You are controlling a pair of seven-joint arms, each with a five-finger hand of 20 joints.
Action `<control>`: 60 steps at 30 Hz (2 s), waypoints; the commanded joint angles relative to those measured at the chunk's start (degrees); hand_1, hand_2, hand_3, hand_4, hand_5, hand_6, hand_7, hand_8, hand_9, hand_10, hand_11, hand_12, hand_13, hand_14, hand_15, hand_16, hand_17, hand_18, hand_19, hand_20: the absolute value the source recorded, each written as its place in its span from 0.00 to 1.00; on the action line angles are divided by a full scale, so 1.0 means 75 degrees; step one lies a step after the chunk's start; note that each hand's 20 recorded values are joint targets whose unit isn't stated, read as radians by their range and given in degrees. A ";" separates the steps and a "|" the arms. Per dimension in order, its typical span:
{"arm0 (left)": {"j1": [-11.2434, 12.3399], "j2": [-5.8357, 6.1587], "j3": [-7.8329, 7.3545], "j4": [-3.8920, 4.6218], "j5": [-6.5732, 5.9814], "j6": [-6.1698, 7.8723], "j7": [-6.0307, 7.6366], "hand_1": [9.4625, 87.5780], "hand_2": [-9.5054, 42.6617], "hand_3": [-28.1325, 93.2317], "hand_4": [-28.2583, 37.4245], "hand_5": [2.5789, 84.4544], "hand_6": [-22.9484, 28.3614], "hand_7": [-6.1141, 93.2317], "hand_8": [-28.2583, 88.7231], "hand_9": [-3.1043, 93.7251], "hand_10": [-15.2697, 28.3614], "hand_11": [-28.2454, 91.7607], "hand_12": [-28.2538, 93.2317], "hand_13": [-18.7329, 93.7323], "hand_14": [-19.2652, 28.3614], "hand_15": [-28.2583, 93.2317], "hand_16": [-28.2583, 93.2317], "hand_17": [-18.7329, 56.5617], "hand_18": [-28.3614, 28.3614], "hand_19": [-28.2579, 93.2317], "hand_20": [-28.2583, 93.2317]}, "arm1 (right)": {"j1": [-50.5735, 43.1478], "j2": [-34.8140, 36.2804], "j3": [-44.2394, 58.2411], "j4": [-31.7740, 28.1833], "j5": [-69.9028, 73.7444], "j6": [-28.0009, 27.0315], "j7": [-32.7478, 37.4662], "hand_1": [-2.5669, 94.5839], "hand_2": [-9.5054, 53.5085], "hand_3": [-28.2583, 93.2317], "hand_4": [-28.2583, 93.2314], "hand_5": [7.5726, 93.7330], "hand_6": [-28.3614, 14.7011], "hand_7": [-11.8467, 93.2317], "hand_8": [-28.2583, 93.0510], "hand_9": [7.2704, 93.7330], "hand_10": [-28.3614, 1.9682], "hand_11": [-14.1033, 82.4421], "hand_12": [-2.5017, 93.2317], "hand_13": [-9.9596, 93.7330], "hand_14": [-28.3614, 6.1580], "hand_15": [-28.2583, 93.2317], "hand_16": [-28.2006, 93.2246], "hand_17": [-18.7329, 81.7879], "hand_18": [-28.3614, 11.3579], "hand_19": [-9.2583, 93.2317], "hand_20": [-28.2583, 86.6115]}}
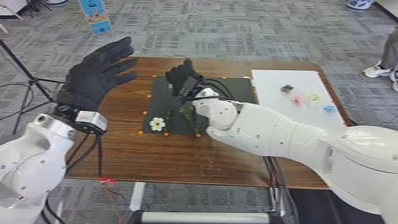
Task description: Arrange flowers
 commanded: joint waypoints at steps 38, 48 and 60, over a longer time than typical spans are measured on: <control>-0.0636 -0.0006 0.0288 0.0198 0.0007 -0.0319 0.0085 0.14 0.04 0.78 0.00 0.26 0.50 0.23 0.16 0.24 0.58 0.37 0.36 0.32 0.67 0.36 0.27 0.08 0.89 0.56 0.29 | 0.0064 -0.0509 -0.0319 0.0001 -0.0417 -0.0988 0.0631 0.50 0.00 0.87 0.00 0.63 0.77 0.55 0.19 0.75 0.77 0.36 0.55 0.62 0.62 0.83 0.58 0.42 0.24 0.86 0.75; -0.0663 -0.0006 0.0292 0.0208 -0.0001 -0.0285 0.0076 0.15 0.05 0.78 0.00 0.26 0.50 0.23 0.16 0.24 0.58 0.37 0.36 0.32 0.67 0.36 0.27 0.08 0.90 0.56 0.29 | 0.0064 -0.0474 -0.0187 -0.0005 -0.0569 -0.1412 0.0612 0.49 0.00 0.88 0.00 0.60 0.77 0.55 0.19 0.70 0.74 0.38 0.52 0.60 0.60 0.84 0.56 0.40 0.25 0.84 0.75; -0.0564 -0.0010 0.0213 0.0149 0.0003 -0.0218 0.0067 0.15 0.05 0.78 0.00 0.26 0.50 0.23 0.16 0.24 0.58 0.37 0.36 0.32 0.67 0.36 0.27 0.08 0.90 0.56 0.29 | 0.0135 -0.0468 -0.0198 -0.0105 -0.0533 -0.1721 0.0775 0.47 0.00 0.90 0.00 0.58 0.77 0.53 0.20 0.63 0.71 0.46 0.44 0.57 0.60 0.84 0.53 0.38 0.25 0.83 0.74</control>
